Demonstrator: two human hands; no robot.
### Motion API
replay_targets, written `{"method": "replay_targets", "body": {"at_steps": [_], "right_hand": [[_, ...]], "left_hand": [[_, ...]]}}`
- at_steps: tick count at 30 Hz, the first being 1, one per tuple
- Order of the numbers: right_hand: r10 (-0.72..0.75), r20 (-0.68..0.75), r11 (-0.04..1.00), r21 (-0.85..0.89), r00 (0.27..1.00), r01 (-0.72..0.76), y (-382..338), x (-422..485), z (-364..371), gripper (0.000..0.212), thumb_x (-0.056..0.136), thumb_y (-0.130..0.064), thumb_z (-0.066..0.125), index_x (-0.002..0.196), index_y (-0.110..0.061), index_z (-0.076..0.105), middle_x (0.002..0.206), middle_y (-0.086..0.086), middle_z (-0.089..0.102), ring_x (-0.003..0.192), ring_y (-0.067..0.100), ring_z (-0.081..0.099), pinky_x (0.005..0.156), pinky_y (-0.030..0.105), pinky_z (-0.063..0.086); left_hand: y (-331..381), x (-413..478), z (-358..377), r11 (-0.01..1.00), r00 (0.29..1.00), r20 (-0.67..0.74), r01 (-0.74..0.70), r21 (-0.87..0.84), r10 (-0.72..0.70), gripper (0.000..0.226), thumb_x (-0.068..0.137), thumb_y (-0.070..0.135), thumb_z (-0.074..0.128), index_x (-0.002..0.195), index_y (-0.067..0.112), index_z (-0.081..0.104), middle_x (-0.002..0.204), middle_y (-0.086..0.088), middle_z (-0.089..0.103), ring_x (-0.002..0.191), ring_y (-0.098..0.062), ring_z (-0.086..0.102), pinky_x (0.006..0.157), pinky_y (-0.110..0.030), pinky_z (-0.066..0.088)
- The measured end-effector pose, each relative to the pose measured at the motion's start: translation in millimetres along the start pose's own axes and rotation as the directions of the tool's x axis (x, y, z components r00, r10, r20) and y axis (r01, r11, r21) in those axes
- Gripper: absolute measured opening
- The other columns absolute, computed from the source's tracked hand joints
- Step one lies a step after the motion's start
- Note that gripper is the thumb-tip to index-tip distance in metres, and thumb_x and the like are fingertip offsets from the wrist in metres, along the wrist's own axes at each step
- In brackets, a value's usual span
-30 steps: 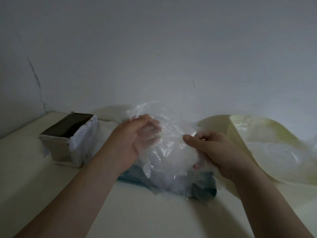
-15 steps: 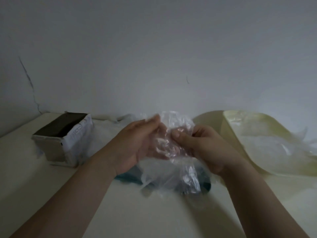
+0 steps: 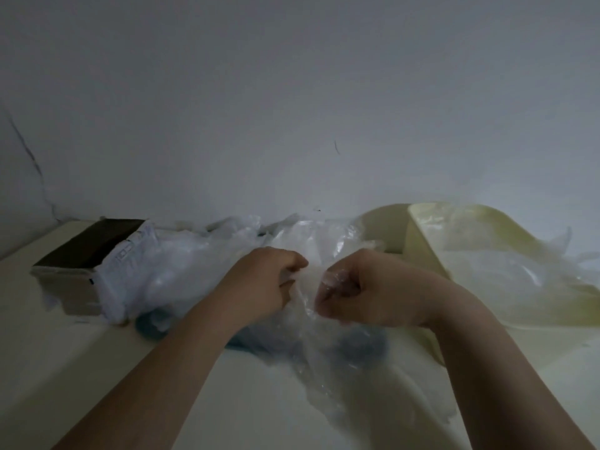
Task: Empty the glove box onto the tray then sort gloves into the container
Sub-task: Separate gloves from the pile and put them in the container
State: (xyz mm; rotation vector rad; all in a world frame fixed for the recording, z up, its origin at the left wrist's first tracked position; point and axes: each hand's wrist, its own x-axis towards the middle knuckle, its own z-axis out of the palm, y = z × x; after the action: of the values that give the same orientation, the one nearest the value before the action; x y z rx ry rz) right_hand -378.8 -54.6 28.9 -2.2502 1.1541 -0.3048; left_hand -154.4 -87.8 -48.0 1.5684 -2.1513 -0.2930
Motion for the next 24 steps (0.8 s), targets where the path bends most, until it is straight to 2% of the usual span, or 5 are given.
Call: {"method": "replay_targets", "body": {"at_steps": [4,10,14,20,24], "right_hand": [[-0.013,0.017,0.998,-0.062,1.0,0.014,-11.2,0.1,-0.7,0.009,0.091,-0.027,0.071,0.086,-0.023,0.077,0.082,-0.002,0.073,0.072,0.009,0.067,0.07,0.022,0.055],[-0.107,-0.112,0.994,0.004,0.988,0.108,-16.1,-4.7,-8.8,0.009,0.091,-0.021,0.075,0.083,-0.021,0.077,0.084,-0.015,0.073,0.08,0.006,0.069,0.075,0.025,0.055],[-0.188,-0.205,0.98,0.026,0.96,0.197,-19.2,-12.9,-15.6,0.003,0.088,-0.026,0.08,0.088,-0.029,0.08,0.113,-0.017,0.07,0.105,0.004,0.068,0.09,0.029,0.054],[-0.281,-0.35,0.96,-0.104,0.894,0.261,-21.9,-10.1,-9.0,0.01,0.08,-0.047,0.078,0.089,-0.045,0.079,0.162,-0.026,0.032,0.153,-0.002,0.021,0.12,0.03,0.025],[-0.267,-0.299,0.948,0.088,0.916,0.306,-19.5,-3.4,1.4,0.012,0.085,-0.017,0.084,0.091,-0.027,0.082,0.124,-0.009,0.072,0.118,0.011,0.067,0.101,0.038,0.052]], "left_hand": [[1.7,-2.6,-10.8,0.99,0.99,-0.133,-0.07,-0.121,0.054,0.009,0.091,0.024,0.078,0.098,0.03,0.079,0.097,0.017,0.074,0.091,-0.001,0.067,0.091,-0.028,0.056],[11.3,-9.4,-49.5,0.853,0.941,-0.278,0.023,-0.522,-0.196,0.005,0.089,0.022,0.08,0.084,0.023,0.081,0.086,0.014,0.078,0.089,-0.004,0.073,0.089,-0.024,0.055],[11.8,-18.3,-71.0,0.639,0.935,-0.178,0.063,-0.766,-0.306,0.008,0.094,0.015,0.075,0.087,0.017,0.079,0.082,-0.004,0.079,0.084,-0.026,0.078,0.08,-0.037,0.061],[28.7,-25.9,-78.1,0.51,0.961,0.127,0.239,-0.826,-0.244,0.013,0.097,0.011,0.07,0.091,0.013,0.082,0.083,-0.008,0.077,0.073,-0.015,0.07,0.066,-0.033,0.059],[38.8,-30.8,-77.8,0.441,0.965,0.209,0.258,-0.86,-0.158,0.015,0.097,0.018,0.07,0.105,0.012,0.081,0.092,-0.006,0.078,0.077,-0.014,0.071,0.061,-0.023,0.056]]}}
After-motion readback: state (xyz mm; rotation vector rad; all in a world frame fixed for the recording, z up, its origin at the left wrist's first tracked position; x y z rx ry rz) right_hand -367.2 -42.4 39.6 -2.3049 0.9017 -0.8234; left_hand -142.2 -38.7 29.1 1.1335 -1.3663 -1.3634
